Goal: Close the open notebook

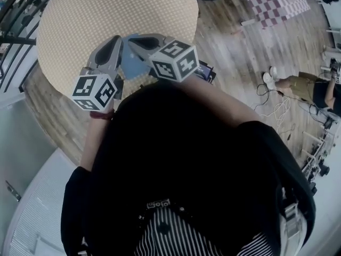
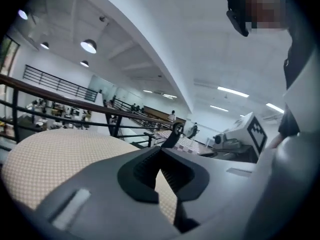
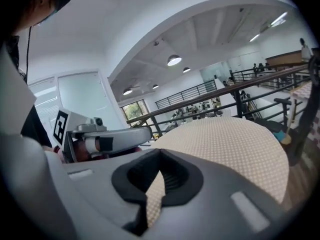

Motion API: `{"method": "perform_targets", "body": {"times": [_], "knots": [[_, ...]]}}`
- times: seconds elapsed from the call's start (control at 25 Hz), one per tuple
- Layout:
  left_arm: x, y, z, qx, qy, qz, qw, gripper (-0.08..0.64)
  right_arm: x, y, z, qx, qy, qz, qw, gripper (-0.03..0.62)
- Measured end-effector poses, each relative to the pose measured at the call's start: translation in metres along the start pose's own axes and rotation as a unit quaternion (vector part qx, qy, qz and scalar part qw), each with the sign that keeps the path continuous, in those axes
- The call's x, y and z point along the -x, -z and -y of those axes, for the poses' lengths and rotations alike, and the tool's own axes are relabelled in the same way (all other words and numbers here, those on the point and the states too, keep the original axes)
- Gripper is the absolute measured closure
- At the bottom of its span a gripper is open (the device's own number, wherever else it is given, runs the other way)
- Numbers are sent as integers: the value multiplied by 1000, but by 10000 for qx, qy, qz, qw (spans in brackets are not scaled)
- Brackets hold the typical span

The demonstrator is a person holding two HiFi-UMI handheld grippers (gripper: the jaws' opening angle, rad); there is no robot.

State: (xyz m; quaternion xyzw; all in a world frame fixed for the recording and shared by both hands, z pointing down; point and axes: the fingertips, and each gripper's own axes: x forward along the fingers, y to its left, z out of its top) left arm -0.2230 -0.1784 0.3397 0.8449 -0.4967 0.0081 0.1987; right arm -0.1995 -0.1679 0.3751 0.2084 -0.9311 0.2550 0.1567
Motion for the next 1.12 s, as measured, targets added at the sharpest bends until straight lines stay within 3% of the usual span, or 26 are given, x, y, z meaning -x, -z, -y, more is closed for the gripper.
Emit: {"method": "perform_targets", "body": {"times": [0.12, 0.28, 0.6, 1.12], "knots": [[5, 8, -12, 204, -446, 0, 9988, 560, 3, 0, 6, -7, 307, 100, 9995, 591], [4, 18, -10, 85, -505, -170, 9985, 560, 7, -4, 11, 311, 633, 148, 9974, 591], [4, 24, -7, 108, -262, -288, 9992, 560, -6, 5, -1, 297, 493, 61, 9983, 591], [1, 18, -10, 92, -250, -250, 9993, 560, -6, -1, 3, 344, 581, 67, 9977, 591]]}}
